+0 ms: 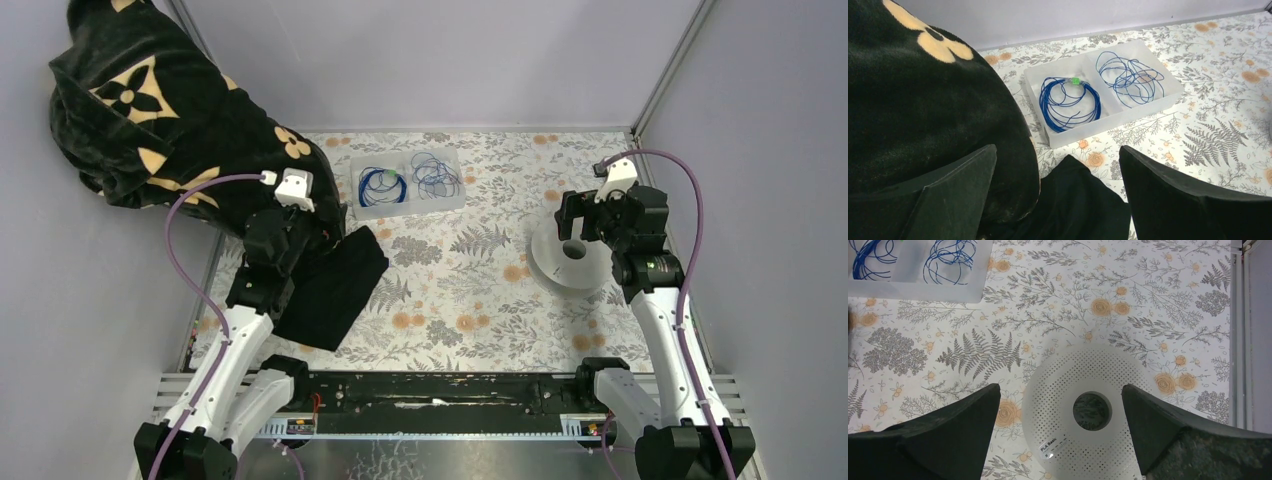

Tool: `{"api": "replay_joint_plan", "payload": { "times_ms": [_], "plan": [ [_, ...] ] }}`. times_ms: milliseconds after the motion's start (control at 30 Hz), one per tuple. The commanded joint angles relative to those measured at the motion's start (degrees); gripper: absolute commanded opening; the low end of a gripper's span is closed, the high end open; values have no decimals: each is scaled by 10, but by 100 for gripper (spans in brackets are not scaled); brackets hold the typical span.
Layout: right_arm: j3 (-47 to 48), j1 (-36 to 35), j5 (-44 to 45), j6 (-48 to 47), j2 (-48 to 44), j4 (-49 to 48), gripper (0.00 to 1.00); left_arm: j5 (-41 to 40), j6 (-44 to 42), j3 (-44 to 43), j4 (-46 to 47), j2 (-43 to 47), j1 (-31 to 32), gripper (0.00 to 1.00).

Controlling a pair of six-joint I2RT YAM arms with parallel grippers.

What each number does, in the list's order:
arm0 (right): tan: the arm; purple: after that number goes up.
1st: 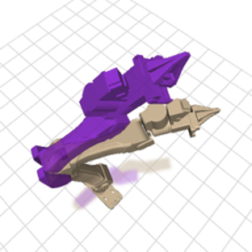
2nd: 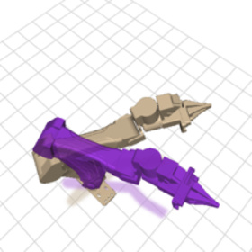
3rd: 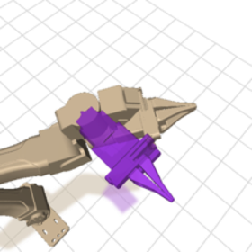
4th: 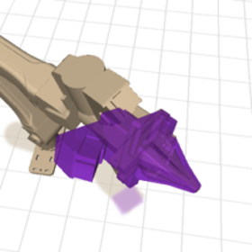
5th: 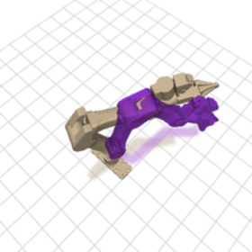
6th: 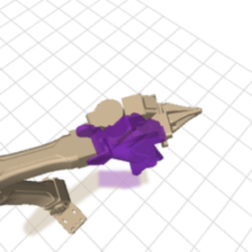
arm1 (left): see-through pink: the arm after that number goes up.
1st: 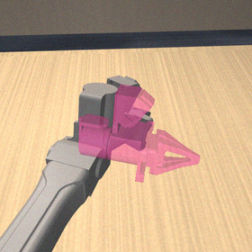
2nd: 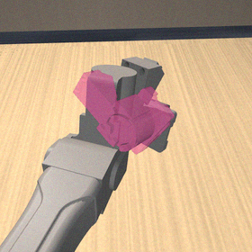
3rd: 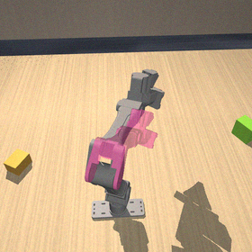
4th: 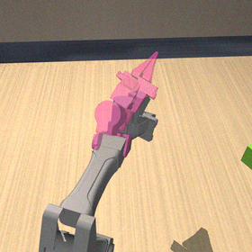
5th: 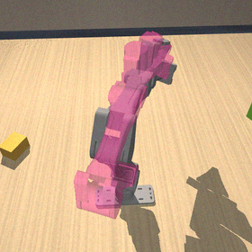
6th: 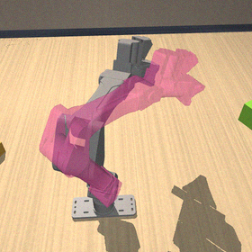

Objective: Wrap the cables
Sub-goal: Move the cable reel to the center of the board.

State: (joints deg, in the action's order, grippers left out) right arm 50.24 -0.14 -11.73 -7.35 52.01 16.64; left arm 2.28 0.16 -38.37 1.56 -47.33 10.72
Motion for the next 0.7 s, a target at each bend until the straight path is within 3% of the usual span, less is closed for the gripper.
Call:
{"api": "replay_joint_plan", "payload": {
  "times_ms": [0, 500, 667],
  "plan": [
    [-9, -4, -19, -4, -18, -47, 99, 16, 14, 11, 71, 14, -6, 100],
    [-14, -5, -31, -15, -20, -51, 99, 31, 17, 10, 72, 15, -17, 100],
    [4, -5, -20, -46, -14, -11, 99, 42, 15, -1, 51, 7, -22, 100]
  ]
}}
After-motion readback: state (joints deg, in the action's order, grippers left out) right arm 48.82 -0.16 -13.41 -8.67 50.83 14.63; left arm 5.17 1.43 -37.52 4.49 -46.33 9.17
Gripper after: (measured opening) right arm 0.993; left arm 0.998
